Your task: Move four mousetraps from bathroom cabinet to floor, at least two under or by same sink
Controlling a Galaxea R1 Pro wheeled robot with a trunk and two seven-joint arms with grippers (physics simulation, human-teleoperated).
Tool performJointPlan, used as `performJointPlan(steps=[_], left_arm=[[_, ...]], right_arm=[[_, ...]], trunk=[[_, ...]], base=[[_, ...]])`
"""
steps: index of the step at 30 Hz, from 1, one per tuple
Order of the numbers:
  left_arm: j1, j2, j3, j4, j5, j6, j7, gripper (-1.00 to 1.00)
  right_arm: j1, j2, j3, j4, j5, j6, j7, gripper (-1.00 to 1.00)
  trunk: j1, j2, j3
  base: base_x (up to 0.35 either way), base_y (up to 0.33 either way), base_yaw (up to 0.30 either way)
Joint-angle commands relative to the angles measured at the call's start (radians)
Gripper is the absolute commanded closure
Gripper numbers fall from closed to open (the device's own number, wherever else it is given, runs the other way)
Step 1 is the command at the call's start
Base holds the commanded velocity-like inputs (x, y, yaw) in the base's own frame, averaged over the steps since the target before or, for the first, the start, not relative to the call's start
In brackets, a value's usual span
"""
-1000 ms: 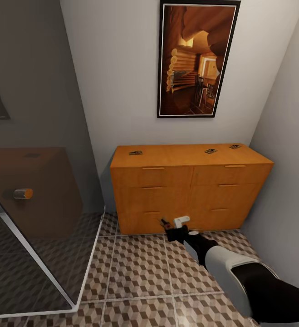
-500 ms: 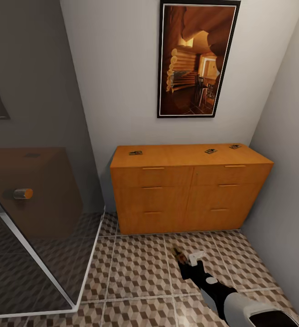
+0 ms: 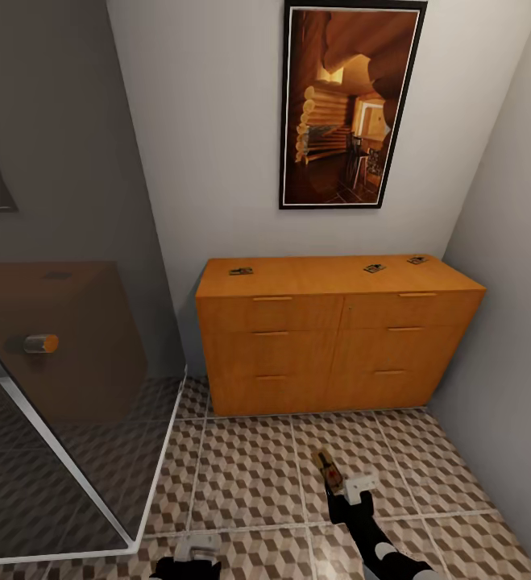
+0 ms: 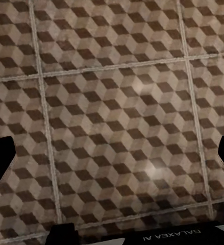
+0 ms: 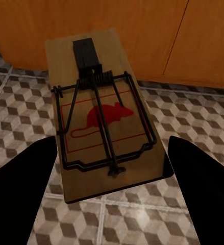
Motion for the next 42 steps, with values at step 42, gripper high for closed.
performJointPlan(steps=[42], left_arm=[[-0.3, -0.025, -0.162, 0.17, -0.009, 0.137, -0.002, -1.0]], right_arm=[[0.059, 0.001, -0.004, 0.0, -0.003, -0.103, -0.07, 1.0]], trunk=[[0.0, -0.001, -0.001]], base=[[0.0, 0.0, 0.0]])
